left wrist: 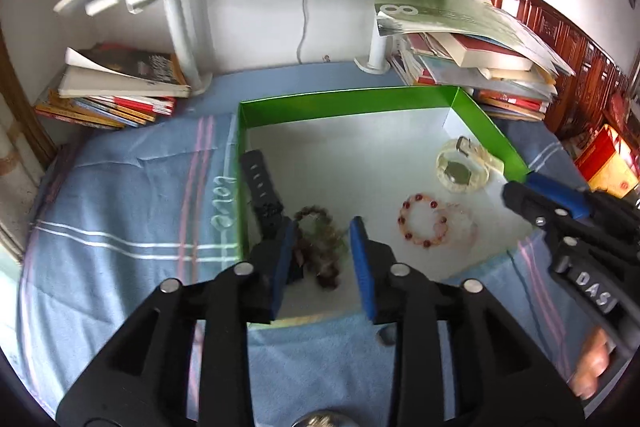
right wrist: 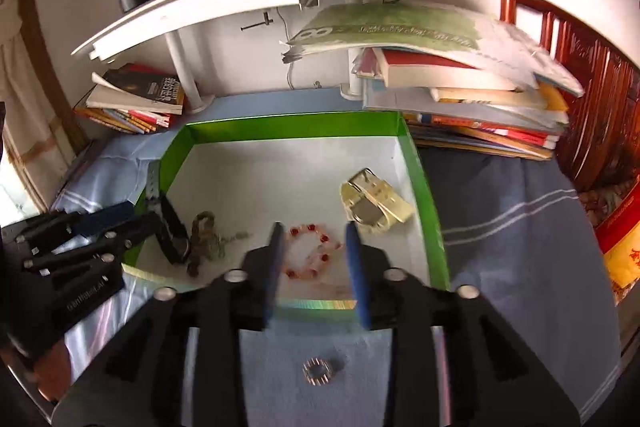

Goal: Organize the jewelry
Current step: 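Carry both bracelets over the green box and open both tools, then grasp the silver bangle rim with the left tool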

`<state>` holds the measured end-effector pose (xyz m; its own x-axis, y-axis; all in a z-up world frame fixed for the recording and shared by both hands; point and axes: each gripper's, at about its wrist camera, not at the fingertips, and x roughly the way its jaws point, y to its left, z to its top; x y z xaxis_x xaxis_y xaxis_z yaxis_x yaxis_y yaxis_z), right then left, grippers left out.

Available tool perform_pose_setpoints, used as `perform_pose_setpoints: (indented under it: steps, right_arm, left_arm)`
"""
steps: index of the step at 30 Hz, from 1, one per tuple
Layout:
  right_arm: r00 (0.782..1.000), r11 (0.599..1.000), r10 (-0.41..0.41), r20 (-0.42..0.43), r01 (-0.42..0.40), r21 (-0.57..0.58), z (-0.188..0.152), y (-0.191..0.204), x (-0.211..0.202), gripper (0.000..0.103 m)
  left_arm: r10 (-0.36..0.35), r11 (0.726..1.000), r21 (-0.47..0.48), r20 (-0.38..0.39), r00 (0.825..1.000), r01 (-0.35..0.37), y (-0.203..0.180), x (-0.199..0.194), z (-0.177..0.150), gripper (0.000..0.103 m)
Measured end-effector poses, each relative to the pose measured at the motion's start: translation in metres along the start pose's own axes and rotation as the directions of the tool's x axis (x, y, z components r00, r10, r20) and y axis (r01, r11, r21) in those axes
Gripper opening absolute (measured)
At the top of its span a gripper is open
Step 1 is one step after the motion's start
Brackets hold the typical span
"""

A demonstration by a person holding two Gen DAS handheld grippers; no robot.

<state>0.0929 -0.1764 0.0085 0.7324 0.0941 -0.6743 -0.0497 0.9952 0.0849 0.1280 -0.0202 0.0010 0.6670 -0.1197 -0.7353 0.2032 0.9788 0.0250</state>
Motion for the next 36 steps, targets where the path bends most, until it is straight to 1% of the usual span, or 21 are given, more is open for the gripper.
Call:
perform_pose_setpoints:
  steps: [1,3,5,6,9,12,14,16,20,22,24,25,28,29,30,31,32,33,36]
  right_arm:
    - [1.0,1.0,0.005,0.003,-0.005,-0.01,-0.007,-0.001,-0.006,0.036]
    - [1.0,1.0,0.027,-0.006,-0.027,-0.015,-0.022,-0.003,-0.017,0.036]
    - [0.998,0.999,0.044,-0.034,-0.045,-0.016,-0.038,-0.003,-0.02,0.038]
    - [0.997,0.999,0.043,-0.059,-0.044,-0.021,-0.048,-0.002,-0.016,0.042]
    - [0.991,0.999,0.009,-0.131,-0.014,-0.036,-0.069,0.003,0.002,0.042]
    - [0.982,1.0,0.008,-0.189,-0.013,-0.023,-0.087,0.002,0.017,0.042]
    - [0.978,1.0,0.016,-0.206,-0.02,-0.017,-0.094,0.001,0.02,0.042]
    - [0.976,1.0,0.025,-0.215,-0.028,-0.013,-0.101,0.001,0.021,0.046]
    - [0.974,1.0,0.027,-0.225,-0.028,0.0,-0.108,0.0,0.019,0.047]
    - [0.975,1.0,0.029,-0.222,-0.031,-0.003,-0.11,0.002,0.017,0.047]
    - [0.975,0.999,0.038,-0.22,-0.041,-0.009,-0.112,0.004,0.016,0.047]
    - [0.974,0.999,0.04,-0.222,-0.043,-0.01,-0.112,0.005,0.016,0.047]
    - [0.973,0.999,0.04,-0.228,-0.043,-0.008,-0.112,0.006,0.019,0.049]
    - [0.973,0.999,0.039,-0.227,-0.042,-0.009,-0.113,0.007,0.02,0.049]
    - [0.973,0.999,0.04,-0.225,-0.043,-0.009,-0.113,0.007,0.02,0.051]
    - [0.974,0.999,0.039,-0.225,-0.043,-0.009,-0.113,0.008,0.02,0.051]
    - [0.974,0.999,0.037,-0.224,-0.04,-0.012,-0.113,0.009,0.02,0.051]
    - [0.975,0.999,0.034,-0.222,-0.038,-0.015,-0.113,0.01,0.02,0.051]
    - [0.976,0.999,0.033,-0.217,-0.038,-0.019,-0.114,0.011,0.02,0.053]
  left_arm:
    - [0.011,1.0,0.005,0.007,1.0,-0.011,0.001,-0.006,-0.005,0.04]
    - [0.033,0.999,0.015,0.028,0.999,-0.033,0.004,-0.023,-0.021,0.054]
    - [0.049,0.999,0.018,0.035,0.998,-0.049,0.007,-0.035,-0.041,0.059]
    - [0.05,0.999,0.015,0.025,0.998,-0.05,0.008,-0.038,-0.05,0.062]
    - [0.026,0.999,-0.022,-0.032,0.999,-0.026,0.013,-0.037,-0.074,0.066]
    - [0.012,0.999,-0.046,-0.082,0.997,-0.015,0.019,-0.033,-0.095,0.069]
    - [0.019,0.999,-0.044,-0.124,0.992,-0.024,0.024,-0.03,-0.113,0.07]
    - [0.019,0.999,-0.03,-0.147,0.989,-0.024,0.025,-0.029,-0.126,0.07]
    - [-0.003,1.0,0.002,-0.175,0.985,0.003,0.02,-0.027,-0.144,0.07]
    - [-0.01,1.0,0.008,-0.185,0.983,0.012,0.018,-0.025,-0.148,0.065]
    - [-0.009,1.0,0.004,-0.203,0.979,0.01,0.017,-0.02,-0.15,0.057]
    - [-0.01,1.0,-0.002,-0.221,0.975,0.009,0.018,-0.016,-0.151,0.051]
    - [-0.005,1.0,-0.001,-0.214,0.977,0.005,0.017,-0.017,-0.151,0.047]
    - [-0.005,1.0,-0.003,-0.211,0.977,0.004,0.018,-0.017,-0.151,0.041]
    - [-0.004,1.0,-0.007,-0.209,0.978,0.003,0.019,-0.018,-0.151,0.03]
    - [-0.005,1.0,-0.012,-0.206,0.979,0.003,0.021,-0.019,-0.151,0.022]
    - [-0.009,1.0,-0.017,-0.204,0.979,0.005,0.022,-0.019,-0.151,0.009]
    - [-0.014,1.0,-0.022,-0.203,0.979,0.01,0.024,-0.019,-0.151,0.006]
    - [-0.017,0.999,-0.034,-0.196,0.98,0.011,0.026,-0.017,-0.15,0.004]
